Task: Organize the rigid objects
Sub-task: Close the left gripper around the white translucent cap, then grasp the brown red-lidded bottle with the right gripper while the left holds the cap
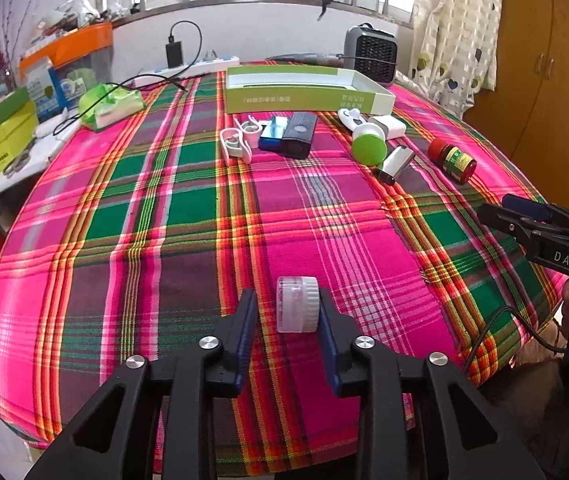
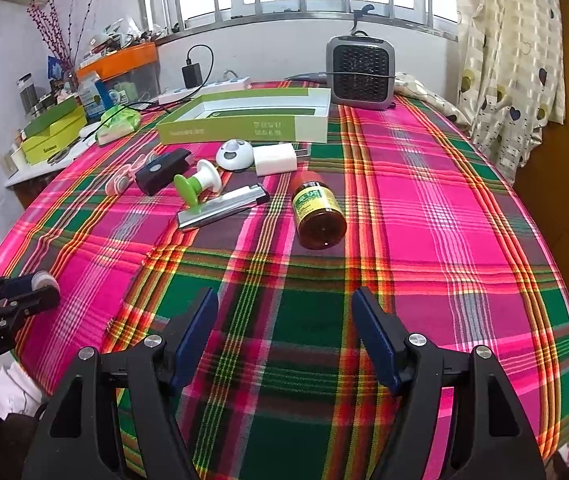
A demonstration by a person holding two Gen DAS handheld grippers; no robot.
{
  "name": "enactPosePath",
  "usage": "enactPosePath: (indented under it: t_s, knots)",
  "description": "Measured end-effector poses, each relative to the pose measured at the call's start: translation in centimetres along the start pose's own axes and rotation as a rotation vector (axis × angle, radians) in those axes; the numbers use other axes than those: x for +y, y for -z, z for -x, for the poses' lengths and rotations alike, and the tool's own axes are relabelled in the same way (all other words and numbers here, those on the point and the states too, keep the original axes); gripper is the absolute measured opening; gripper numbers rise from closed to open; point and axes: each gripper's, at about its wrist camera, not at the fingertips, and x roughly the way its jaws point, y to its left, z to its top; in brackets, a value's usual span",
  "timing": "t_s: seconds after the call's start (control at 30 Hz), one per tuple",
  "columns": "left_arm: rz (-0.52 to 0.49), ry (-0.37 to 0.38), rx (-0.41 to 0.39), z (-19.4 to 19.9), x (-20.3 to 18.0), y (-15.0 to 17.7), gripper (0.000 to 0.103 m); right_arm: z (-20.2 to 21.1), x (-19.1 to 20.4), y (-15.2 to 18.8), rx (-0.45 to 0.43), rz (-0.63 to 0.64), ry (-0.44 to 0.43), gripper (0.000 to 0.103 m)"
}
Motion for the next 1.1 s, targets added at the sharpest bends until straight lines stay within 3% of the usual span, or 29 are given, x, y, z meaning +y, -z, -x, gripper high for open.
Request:
enactPosePath:
  t_s: [0.07,0.43,1.0,1.1]
  knots:
    - [0.004,-0.002,-0.002,0.0,0.1,-0.1,0.018,0.0,-0.1,-0.1,0.001,-0.003,0.001,0.070]
    - [0.029,0.001,0.000,-0.4,0.4,-0.7,0.018,-0.8,-0.7,-1.9,-0.010,0.021,0.032,0.070]
    - [0.039,0.011,0.009,-2.7,0.3,-3.4,0.018,-4.5,-1.6,-5.2,0.047,0.046,0.025,0.070]
    - [0.042,0.009,0.009,-3.0,0.3,-3.8,0.018,-4.9,-1.6,-5.5,0.060,0.047,0.024,0.061]
